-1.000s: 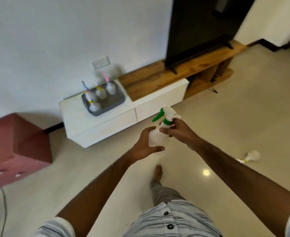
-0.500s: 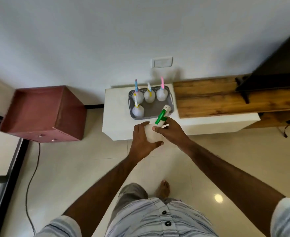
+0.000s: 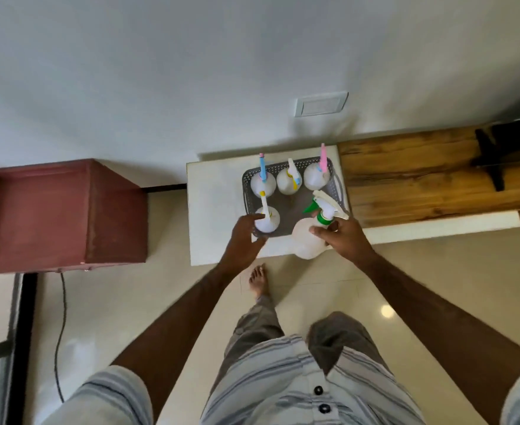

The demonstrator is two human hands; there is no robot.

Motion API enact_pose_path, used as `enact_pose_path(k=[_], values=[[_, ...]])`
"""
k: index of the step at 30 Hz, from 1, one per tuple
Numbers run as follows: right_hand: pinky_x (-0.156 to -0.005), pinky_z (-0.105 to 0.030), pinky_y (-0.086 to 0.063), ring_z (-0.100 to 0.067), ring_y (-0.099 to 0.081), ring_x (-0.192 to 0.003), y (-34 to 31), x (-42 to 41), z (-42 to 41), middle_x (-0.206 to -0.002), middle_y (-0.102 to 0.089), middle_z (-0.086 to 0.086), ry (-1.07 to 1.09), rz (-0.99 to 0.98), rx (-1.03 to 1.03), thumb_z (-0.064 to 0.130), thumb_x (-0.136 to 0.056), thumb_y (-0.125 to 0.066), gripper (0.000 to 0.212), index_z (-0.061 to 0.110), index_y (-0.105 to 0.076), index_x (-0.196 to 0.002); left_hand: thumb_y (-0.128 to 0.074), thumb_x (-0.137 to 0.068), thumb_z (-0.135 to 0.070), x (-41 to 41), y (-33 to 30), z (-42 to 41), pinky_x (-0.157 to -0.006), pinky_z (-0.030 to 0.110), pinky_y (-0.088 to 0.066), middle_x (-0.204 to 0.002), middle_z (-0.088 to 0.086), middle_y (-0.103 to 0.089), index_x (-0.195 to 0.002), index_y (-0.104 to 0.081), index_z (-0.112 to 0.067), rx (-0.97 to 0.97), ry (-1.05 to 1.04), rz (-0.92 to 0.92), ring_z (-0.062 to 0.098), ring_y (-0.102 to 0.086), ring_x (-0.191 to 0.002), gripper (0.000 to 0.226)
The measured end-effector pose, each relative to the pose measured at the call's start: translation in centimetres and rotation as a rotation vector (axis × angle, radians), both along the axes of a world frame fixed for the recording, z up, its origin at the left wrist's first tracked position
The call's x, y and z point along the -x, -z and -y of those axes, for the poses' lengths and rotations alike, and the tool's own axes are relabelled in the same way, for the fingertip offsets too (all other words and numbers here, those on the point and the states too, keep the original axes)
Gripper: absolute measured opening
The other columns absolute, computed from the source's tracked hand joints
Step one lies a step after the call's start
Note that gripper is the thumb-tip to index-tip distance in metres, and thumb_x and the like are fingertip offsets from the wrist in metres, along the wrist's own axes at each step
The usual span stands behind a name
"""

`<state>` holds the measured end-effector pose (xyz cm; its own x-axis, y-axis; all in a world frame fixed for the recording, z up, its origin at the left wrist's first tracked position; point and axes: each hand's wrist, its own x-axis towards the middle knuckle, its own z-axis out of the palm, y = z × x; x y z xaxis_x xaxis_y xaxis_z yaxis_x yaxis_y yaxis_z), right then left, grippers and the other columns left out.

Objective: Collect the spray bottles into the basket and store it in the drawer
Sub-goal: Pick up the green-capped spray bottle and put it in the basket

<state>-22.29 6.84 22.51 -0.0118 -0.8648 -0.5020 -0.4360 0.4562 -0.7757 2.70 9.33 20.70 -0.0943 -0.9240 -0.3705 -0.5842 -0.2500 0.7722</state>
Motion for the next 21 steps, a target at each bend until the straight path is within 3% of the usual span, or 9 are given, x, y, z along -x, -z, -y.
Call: enact_pose_path(k=[2, 4, 6, 9, 12, 15, 21], values=[[-0.079, -0.030, -0.055, -0.029, -0.069, -0.088, 2.6, -1.1, 1.6, -0.101, -0.071, -0.017, 0.077, -0.060, 0.025, 0.011, -0.078, -0.083, 0.045, 0.005, -0.061, -0.117, -0.068, -0.089, 0.000, -1.7, 2.1, 2.8, -0.108, 0.043, -0.040, -0.128, 0.022, -0.056, -0.131, -0.055, 0.003, 0.009, 0.015, 0.073, 0.036, -0.054, -0.120, 0.044], [-0.074, -0.019, -0.051, -0.027, -0.065, -0.079, 4.9, -2.4, 2.7, -0.104, -0.067, -0.022, 0.109, -0.106, 0.082, 0.008, -0.077, -0.082, 0.047, 0.017, -0.054, -0.114, -0.068, -0.090, -0.004, -2.9, 4.3, 4.8, -0.109, 0.043, -0.039, -0.130, 0.020, -0.056, -0.131, -0.056, 0.001, -0.018, 0.046, 0.128, 0.036, -0.052, -0.123, 0.043], [-0.070, -0.025, -0.052, -0.023, -0.063, -0.076, 7.9, -3.4, 3.8, -0.108, -0.064, -0.018, 0.113, -0.145, 0.148, 0.009, -0.077, -0.081, 0.043, 0.022, -0.055, -0.109, -0.067, -0.091, -0.007, -3.6, 7.1, 6.6, -0.111, 0.045, -0.038, -0.133, 0.019, -0.054, -0.133, -0.055, -0.002, -0.072, 0.050, 0.153, 0.035, -0.051, -0.125, 0.043], [-0.074, -0.042, -0.055, -0.025, -0.065, -0.091, 12.0, -4.3, 4.5, -0.109, -0.060, -0.008, 0.079, -0.229, 0.253, 0.019, -0.078, -0.080, 0.036, 0.022, -0.060, -0.107, -0.066, -0.093, -0.011, -3.8, 10.9, 8.0, -0.113, 0.042, -0.035, -0.139, 0.019, -0.050, -0.137, -0.052, -0.004, -0.171, 0.034, 0.177, 0.034, -0.048, -0.130, 0.046], [-0.068, -0.037, -0.053, -0.019, -0.061, -0.093, 15.6, -4.4, 5.5, -0.109, -0.058, -0.003, 0.057, -0.294, 0.309, 0.031, -0.078, -0.081, 0.037, 0.030, -0.055, -0.105, -0.063, -0.093, -0.009, -3.3, 14.6, 9.0, -0.115, 0.041, -0.033, -0.146, 0.019, -0.044, -0.142, -0.045, -0.003, -0.232, 0.033, 0.214, 0.033, -0.043, -0.136, 0.053], [-0.062, -0.034, -0.052, -0.019, -0.063, -0.087, 18.3, -4.3, 6.3, -0.109, -0.058, -0.002, 0.054, -0.316, 0.335, 0.037, -0.078, -0.082, 0.040, 0.027, -0.052, -0.102, -0.059, -0.088, -0.002, -2.7, 17.1, 9.3, -0.111, 0.050, -0.038, -0.151, 0.017, -0.038, -0.147, -0.040, -0.003, -0.248, 0.056, 0.277, 0.036, -0.042, -0.136, 0.061], [-0.061, -0.036, -0.052, -0.006, -0.053, -0.076, 21.9, -3.8, 7.4, -0.105, -0.055, -0.004, 0.008, -0.304, 0.285, 0.035, -0.075, -0.085, 0.043, 0.019, -0.053, -0.099, -0.061, -0.087, -0.005, -1.6, 19.2, 9.0, -0.110, 0.055, -0.037, -0.153, 0.011, -0.031, -0.148, -0.037, -0.011, -0.225, 0.015, 0.375, 0.037, -0.038, -0.136, 0.066]])
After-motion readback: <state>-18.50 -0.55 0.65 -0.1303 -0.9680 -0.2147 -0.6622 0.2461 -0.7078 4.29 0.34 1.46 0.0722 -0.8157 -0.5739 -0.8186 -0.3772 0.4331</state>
